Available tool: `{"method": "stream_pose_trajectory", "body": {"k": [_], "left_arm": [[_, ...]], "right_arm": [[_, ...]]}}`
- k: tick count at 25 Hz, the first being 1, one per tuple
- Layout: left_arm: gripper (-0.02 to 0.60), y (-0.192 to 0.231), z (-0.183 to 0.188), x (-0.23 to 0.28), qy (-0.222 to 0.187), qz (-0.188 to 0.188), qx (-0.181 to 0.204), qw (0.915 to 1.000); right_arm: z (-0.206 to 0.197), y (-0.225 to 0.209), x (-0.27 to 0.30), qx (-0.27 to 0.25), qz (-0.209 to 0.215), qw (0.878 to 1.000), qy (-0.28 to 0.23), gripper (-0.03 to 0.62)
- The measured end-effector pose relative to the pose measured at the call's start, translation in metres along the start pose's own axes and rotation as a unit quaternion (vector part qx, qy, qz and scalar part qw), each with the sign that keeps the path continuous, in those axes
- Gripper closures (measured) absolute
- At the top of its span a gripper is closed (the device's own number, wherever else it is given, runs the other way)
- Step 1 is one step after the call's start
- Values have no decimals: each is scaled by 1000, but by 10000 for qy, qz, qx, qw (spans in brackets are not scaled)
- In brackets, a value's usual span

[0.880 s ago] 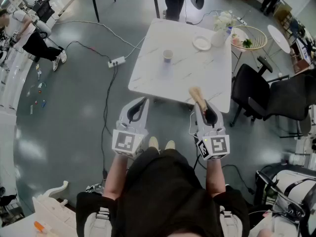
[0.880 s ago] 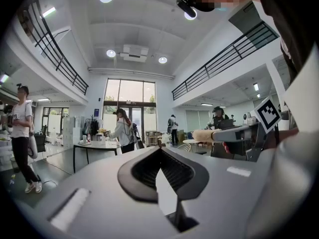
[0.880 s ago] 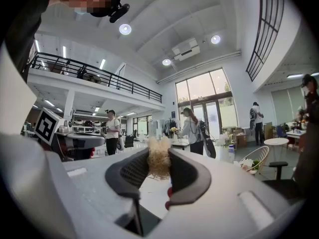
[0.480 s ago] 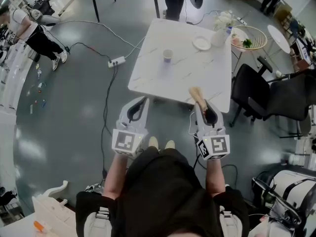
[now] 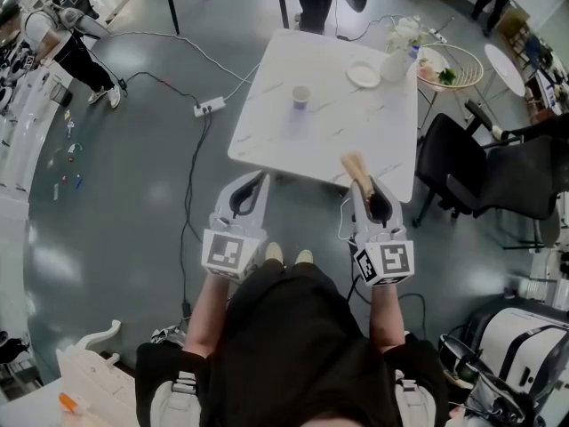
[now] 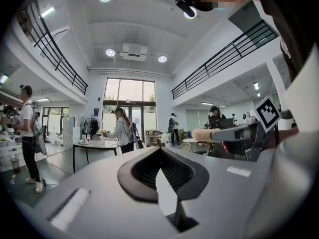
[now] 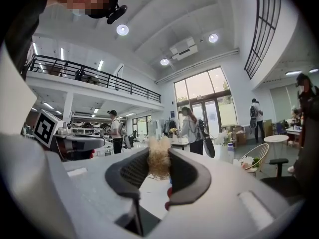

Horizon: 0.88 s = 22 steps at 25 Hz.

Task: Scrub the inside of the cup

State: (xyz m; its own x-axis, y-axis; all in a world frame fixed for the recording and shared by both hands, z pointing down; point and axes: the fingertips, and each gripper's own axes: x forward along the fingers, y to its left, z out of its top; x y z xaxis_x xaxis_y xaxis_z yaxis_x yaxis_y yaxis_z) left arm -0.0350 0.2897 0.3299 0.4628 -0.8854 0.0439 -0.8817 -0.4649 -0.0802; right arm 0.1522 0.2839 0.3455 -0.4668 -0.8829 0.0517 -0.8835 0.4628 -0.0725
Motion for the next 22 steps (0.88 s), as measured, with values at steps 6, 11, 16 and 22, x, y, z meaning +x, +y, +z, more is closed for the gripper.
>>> {"method": "stream_pose_trajectory", "body": {"k": [6,11,16,22], "left_arm": [[574,-7,-6,7,92,112,0,9999],[574,-14,-13,7,117,258,3,9996],[574,-12,-12,16,95,318,5,9994],[574,6,-17,48,84,221,45,9997]], "right_arm": [[-7,-11,5,18,132,9999,64,487],[-12,-15,4,87,304,9995,44,488],[-9,-18,13,71,412,9991,56,488],[-11,-32,44,124,383,9991,100,490]]}}
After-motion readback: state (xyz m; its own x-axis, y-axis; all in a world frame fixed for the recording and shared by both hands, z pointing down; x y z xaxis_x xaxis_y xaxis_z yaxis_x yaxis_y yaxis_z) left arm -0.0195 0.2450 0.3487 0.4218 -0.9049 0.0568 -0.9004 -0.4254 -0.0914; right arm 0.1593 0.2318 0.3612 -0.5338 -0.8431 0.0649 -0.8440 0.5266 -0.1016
